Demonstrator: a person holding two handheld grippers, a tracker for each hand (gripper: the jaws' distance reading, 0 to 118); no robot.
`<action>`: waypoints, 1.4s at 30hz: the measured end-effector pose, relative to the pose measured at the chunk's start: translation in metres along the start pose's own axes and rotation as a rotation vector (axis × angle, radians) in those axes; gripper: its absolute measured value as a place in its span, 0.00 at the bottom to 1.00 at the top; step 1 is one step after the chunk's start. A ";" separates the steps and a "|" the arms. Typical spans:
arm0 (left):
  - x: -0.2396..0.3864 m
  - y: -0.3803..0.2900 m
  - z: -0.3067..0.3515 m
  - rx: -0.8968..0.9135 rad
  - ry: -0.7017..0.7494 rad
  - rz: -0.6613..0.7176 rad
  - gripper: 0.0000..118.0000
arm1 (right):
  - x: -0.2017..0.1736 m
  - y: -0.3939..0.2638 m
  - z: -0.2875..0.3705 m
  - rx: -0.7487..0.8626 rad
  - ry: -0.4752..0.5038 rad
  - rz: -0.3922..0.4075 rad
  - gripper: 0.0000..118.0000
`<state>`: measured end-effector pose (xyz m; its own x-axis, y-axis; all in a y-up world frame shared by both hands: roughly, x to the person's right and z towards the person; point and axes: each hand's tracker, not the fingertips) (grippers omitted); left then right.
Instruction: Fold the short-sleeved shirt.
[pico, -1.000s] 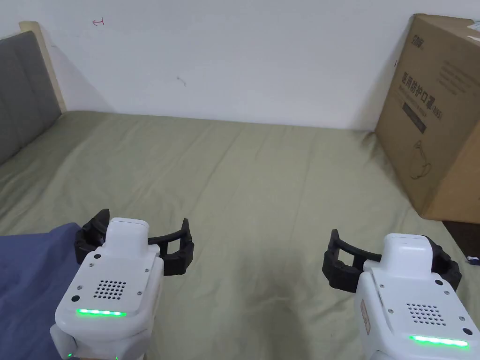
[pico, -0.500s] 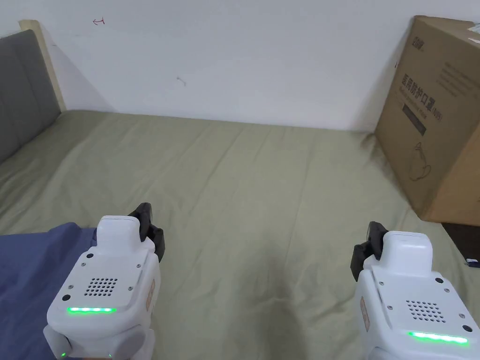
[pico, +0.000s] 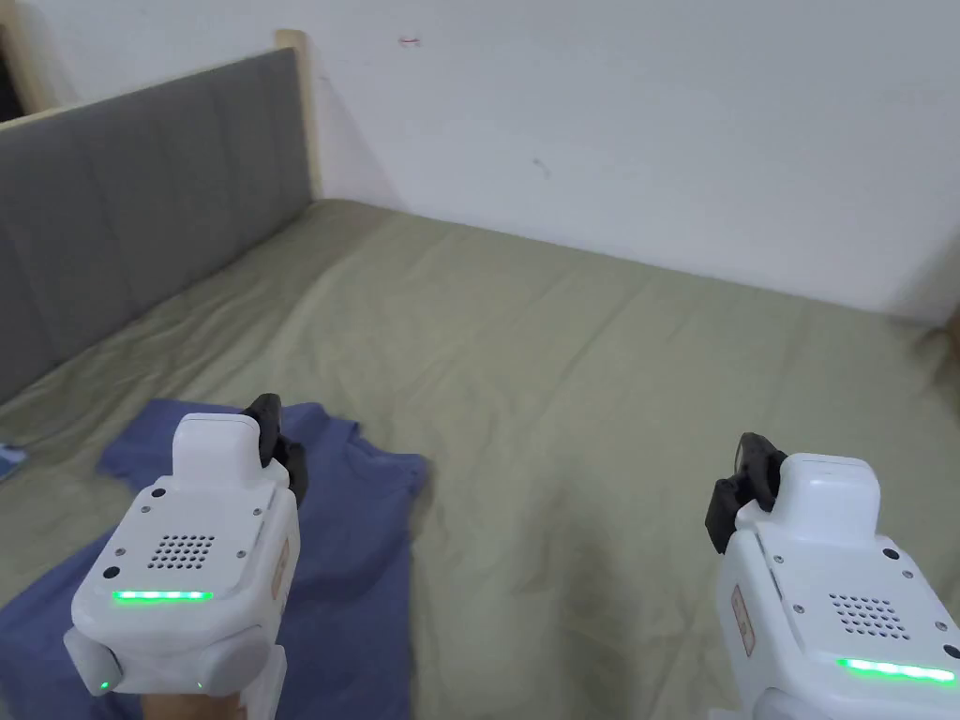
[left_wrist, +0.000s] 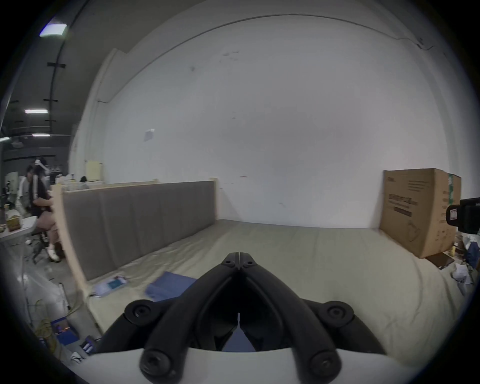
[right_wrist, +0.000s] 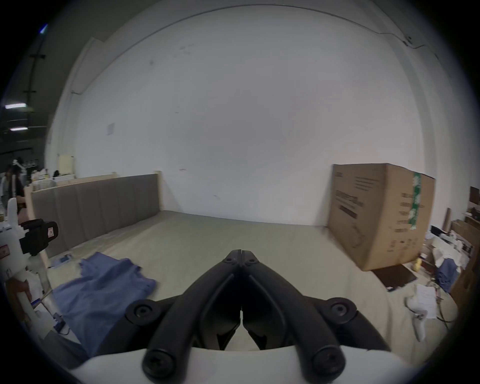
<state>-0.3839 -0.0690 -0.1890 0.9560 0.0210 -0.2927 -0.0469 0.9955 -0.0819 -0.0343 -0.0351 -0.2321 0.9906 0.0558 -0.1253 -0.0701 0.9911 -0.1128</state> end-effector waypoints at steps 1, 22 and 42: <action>-0.015 0.001 0.003 -0.003 0.026 0.001 0.00 | -0.013 0.002 -0.004 0.005 0.031 0.004 0.00; -0.166 0.003 0.056 -0.099 0.266 0.007 0.00 | -0.165 0.006 -0.015 0.018 0.375 0.011 0.00; -0.064 -0.121 -0.137 -0.943 -0.010 0.055 0.98 | -0.062 -0.025 -0.045 -0.094 0.126 0.040 0.00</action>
<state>-0.4789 -0.2035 -0.2910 0.9477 0.0705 -0.3114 -0.3027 0.5084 -0.8062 -0.0996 -0.0691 -0.2661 0.9645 0.0734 -0.2537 -0.1257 0.9724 -0.1966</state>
